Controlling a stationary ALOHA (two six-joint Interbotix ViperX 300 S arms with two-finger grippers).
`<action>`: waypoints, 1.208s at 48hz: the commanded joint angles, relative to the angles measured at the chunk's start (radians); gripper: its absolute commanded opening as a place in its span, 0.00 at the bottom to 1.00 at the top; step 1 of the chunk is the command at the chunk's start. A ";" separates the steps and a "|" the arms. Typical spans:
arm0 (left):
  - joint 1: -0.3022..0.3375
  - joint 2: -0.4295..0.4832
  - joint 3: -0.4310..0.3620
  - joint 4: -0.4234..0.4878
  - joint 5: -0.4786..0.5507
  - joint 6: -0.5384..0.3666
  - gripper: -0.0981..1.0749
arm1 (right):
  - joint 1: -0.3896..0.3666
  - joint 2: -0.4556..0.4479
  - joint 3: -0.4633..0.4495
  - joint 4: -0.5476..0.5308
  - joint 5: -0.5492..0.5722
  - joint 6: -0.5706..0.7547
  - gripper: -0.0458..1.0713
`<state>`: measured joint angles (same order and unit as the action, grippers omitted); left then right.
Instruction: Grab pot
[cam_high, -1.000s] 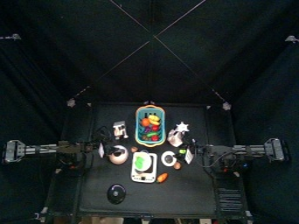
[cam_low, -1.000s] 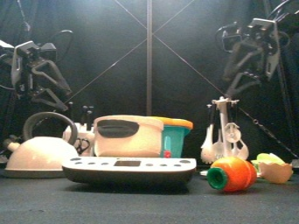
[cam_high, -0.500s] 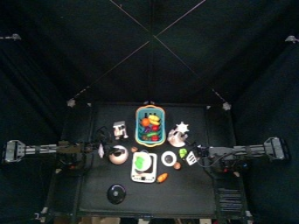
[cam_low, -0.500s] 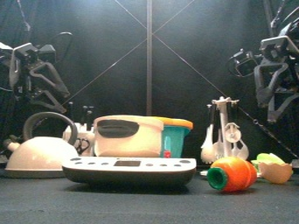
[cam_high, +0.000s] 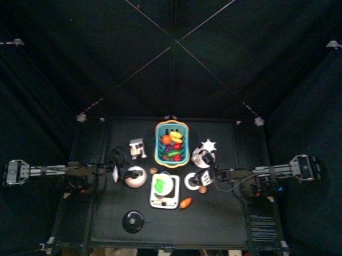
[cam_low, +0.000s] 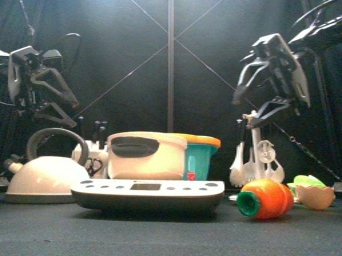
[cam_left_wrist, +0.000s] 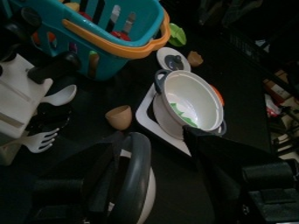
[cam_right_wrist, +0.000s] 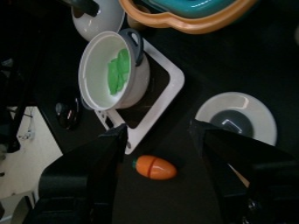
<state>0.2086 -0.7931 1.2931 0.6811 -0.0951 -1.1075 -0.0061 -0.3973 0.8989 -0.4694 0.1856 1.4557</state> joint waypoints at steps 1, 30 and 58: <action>0.002 0.003 -0.011 0.000 -0.006 0.002 0.87 | 0.005 0.080 -0.092 -0.018 -0.009 0.006 0.86; -0.011 0.003 0.012 0.087 -0.193 0.055 0.87 | 0.023 0.357 -0.348 0.017 0.163 0.009 0.86; -0.034 0.003 0.052 -0.075 -0.330 0.374 0.87 | 0.054 0.491 -0.497 0.023 0.314 0.009 0.81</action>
<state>0.1856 -0.7915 1.3545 0.6289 -0.4019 -0.7563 0.0476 0.1012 0.4310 -0.4479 0.4955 1.4634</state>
